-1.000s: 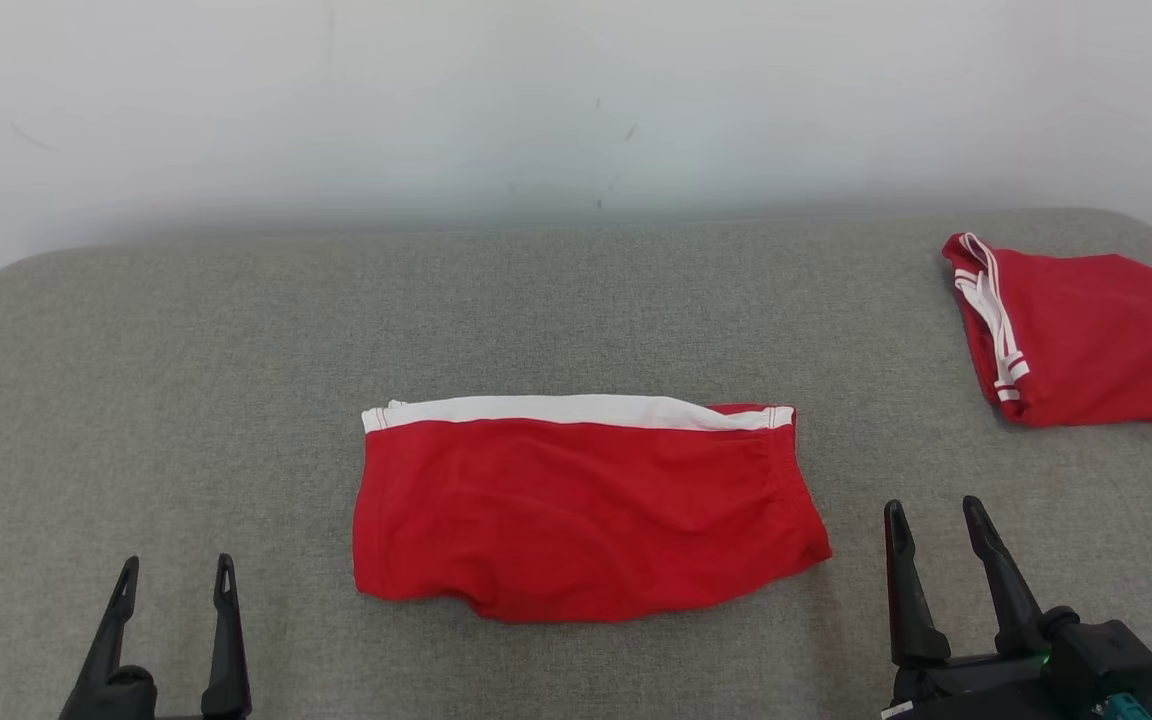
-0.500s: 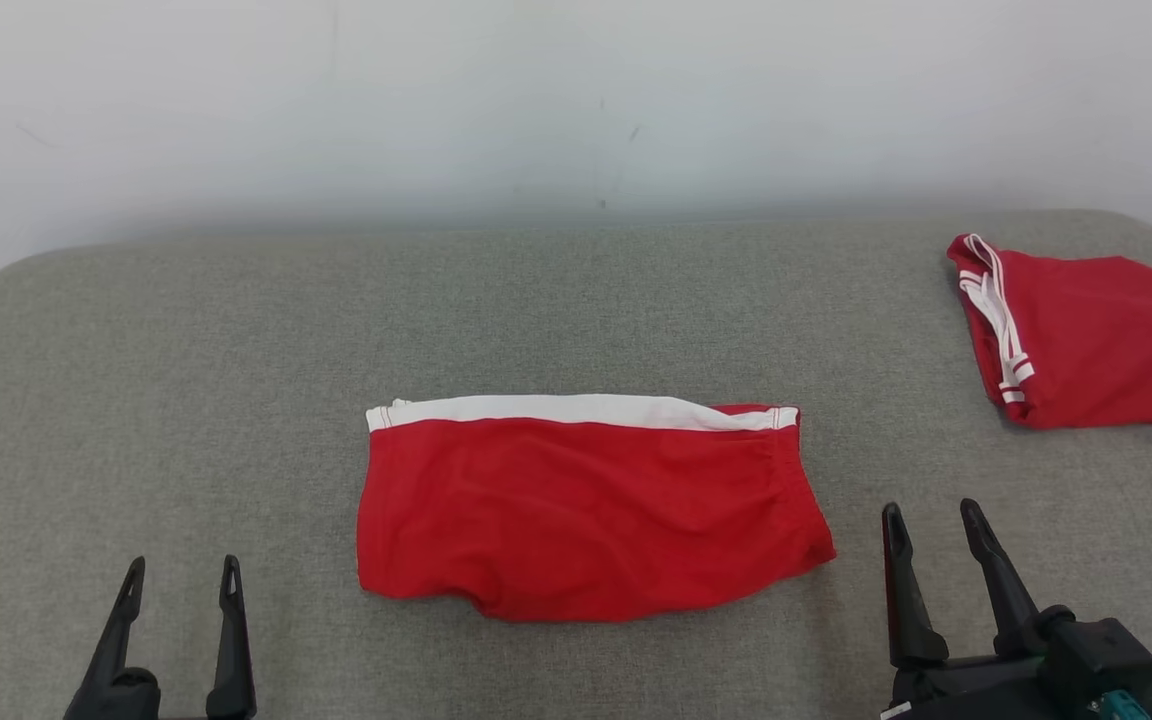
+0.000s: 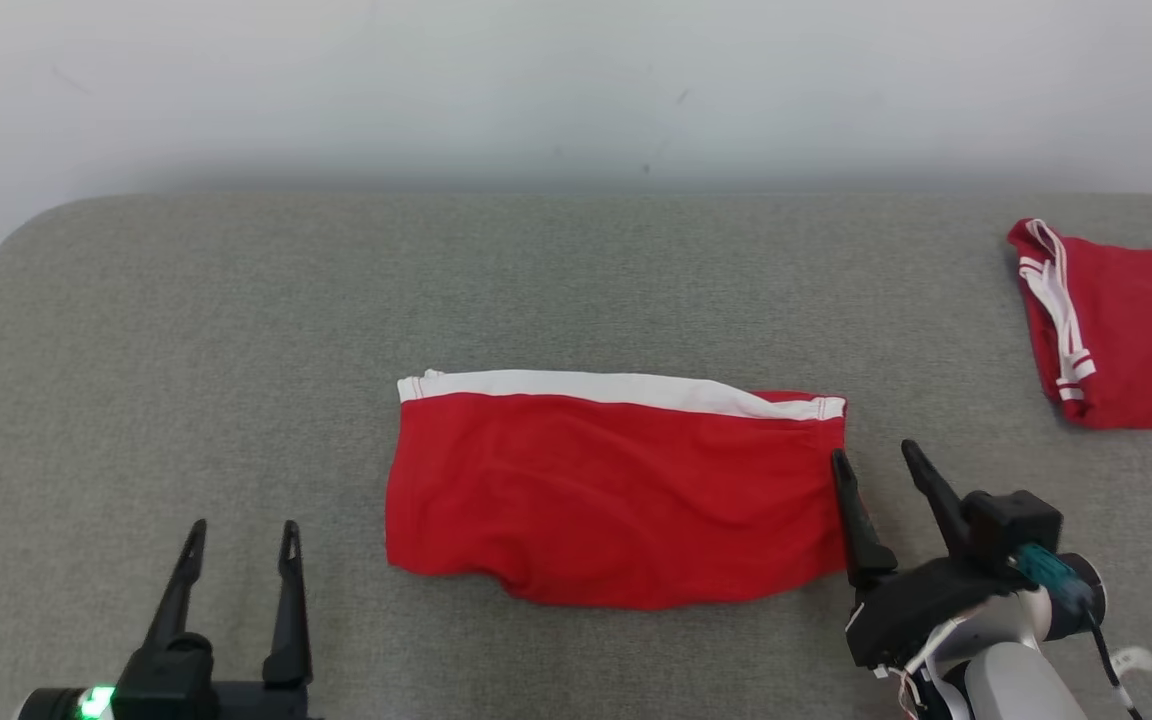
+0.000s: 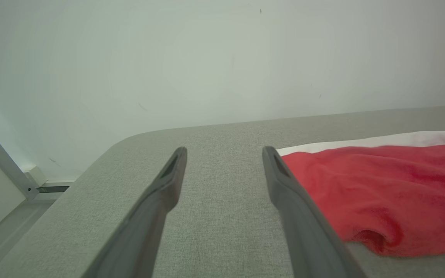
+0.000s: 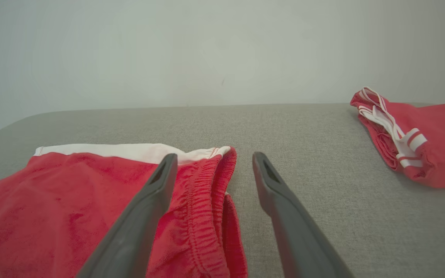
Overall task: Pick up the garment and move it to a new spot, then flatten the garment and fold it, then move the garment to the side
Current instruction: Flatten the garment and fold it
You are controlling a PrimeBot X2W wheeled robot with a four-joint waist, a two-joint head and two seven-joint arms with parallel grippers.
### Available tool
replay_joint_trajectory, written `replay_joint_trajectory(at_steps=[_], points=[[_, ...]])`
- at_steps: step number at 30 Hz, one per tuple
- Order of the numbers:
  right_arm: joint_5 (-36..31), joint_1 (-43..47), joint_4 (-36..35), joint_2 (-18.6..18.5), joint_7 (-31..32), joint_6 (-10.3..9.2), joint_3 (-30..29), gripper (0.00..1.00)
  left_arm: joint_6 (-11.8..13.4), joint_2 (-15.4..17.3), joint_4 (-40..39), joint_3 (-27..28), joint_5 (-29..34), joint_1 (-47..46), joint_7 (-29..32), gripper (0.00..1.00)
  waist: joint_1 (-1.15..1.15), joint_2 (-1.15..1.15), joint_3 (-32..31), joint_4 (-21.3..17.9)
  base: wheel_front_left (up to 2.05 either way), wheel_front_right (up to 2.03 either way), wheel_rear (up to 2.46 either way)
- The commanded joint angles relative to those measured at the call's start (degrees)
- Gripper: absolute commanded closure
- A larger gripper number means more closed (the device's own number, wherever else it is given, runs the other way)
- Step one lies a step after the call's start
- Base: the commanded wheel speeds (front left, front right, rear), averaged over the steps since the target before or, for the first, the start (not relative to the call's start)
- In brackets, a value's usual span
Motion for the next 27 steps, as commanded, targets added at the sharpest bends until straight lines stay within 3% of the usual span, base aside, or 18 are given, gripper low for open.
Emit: replay_joint_trajectory(at_steps=[1,7,13,15,16,27], points=[[-0.15,-0.82,2.02,-0.35,0.36,-0.14,0.06,0.00,-0.22,-0.44,0.17,-0.29,0.20,-0.73,-0.17,0.00,-0.01,-0.01,0.72,1.10,0.00,0.00,0.00],[0.09,-6.93,17.68,-1.41,1.54,-0.13,-0.21,0.00,-1.77,-2.16,1.74,-0.94,0.80,-2.45,-0.17,0.00,-0.01,-0.01,0.89,3.01,0.00,0.00,0.00],[3.24,-11.79,28.63,-0.91,1.01,-0.14,-0.14,0.00,-2.66,-3.13,2.45,-0.24,1.26,-2.72,-0.17,0.00,-0.01,-0.01,0.74,3.58,0.00,0.00,0.00],[4.84,-12.99,31.45,-1.29,1.10,-0.14,0.48,0.95,-2.90,-3.27,2.69,0.11,1.44,-2.61,-0.17,0.00,-0.01,-0.01,0.66,3.54,0.00,0.00,0.00],[5.63,-13.60,32.65,-1.62,0.79,-0.14,0.62,1.00,-3.07,-3.36,2.80,0.28,1.52,-2.57,-0.17,0.00,-0.01,-0.01,0.60,3.53,0.00,0.00,0.00],[10.50,-15.82,37.17,-13.29,-2.66,-0.14,2.69,1.00,-3.91,-4.21,2.80,2.32,2.28,-0.74,-0.17,0.00,-0.01,-0.01,-0.36,2.14,0.00,0.00,0.00]])
